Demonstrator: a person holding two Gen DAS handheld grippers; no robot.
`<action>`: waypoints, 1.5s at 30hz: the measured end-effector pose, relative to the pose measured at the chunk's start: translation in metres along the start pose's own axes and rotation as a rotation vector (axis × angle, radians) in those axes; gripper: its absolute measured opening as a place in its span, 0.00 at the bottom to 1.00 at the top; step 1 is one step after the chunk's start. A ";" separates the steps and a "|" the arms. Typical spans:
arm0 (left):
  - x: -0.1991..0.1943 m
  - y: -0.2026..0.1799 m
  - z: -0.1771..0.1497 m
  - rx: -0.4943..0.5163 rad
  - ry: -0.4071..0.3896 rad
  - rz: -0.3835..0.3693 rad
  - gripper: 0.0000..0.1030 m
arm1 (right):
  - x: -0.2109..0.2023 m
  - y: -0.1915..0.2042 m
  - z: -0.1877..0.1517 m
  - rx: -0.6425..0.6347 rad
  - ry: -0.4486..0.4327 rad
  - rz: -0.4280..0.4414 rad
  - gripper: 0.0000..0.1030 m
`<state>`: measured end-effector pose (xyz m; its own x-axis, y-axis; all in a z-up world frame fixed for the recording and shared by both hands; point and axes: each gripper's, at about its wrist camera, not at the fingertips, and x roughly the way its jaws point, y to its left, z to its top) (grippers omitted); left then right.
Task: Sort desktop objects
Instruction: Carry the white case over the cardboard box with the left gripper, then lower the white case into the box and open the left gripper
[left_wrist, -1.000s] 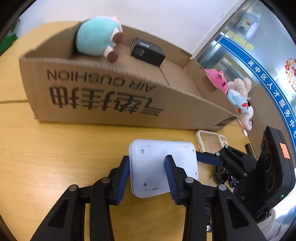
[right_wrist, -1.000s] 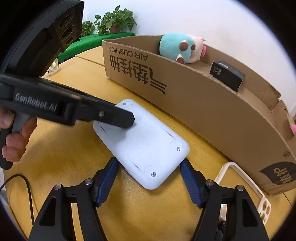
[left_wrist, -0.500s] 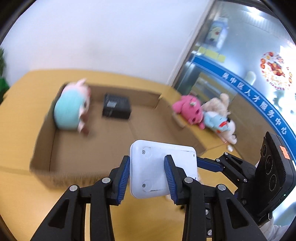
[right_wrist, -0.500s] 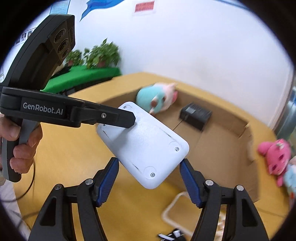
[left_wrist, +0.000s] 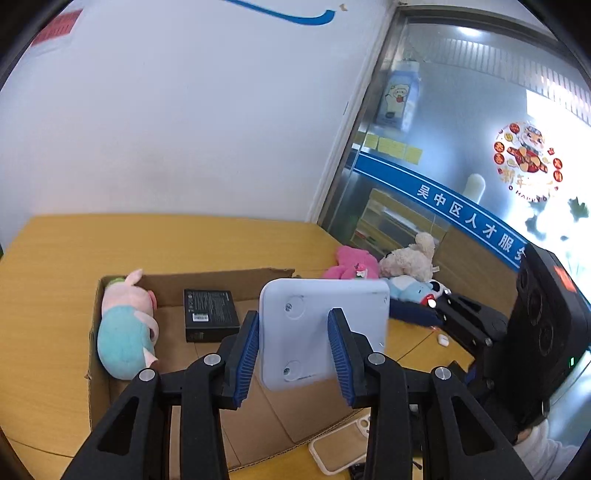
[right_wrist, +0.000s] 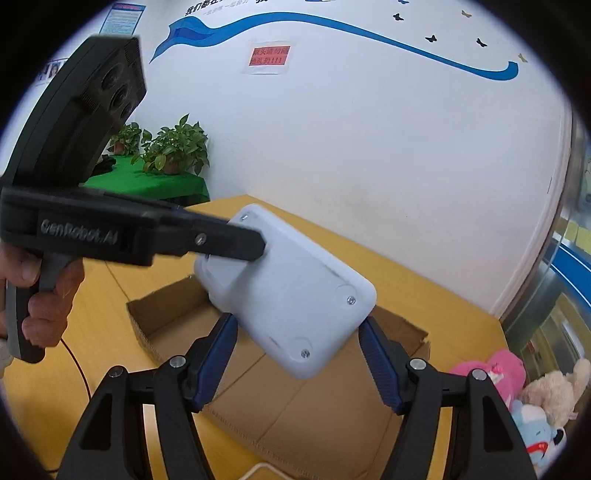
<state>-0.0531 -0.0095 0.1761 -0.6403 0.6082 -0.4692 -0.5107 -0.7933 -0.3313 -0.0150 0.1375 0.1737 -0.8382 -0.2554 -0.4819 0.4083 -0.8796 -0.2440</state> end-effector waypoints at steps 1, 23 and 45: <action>0.002 0.006 -0.002 -0.011 0.018 -0.003 0.34 | 0.006 -0.003 0.006 0.010 0.000 0.015 0.66; 0.077 0.171 -0.076 -0.228 0.396 0.258 0.34 | 0.224 0.057 -0.047 0.242 0.475 0.450 0.66; 0.039 0.129 -0.079 -0.104 0.291 0.483 0.59 | 0.158 0.038 -0.055 0.307 0.417 0.355 0.79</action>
<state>-0.0986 -0.0899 0.0502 -0.5955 0.1546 -0.7883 -0.1305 -0.9869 -0.0950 -0.1120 0.0860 0.0420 -0.4340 -0.4292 -0.7921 0.4612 -0.8611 0.2140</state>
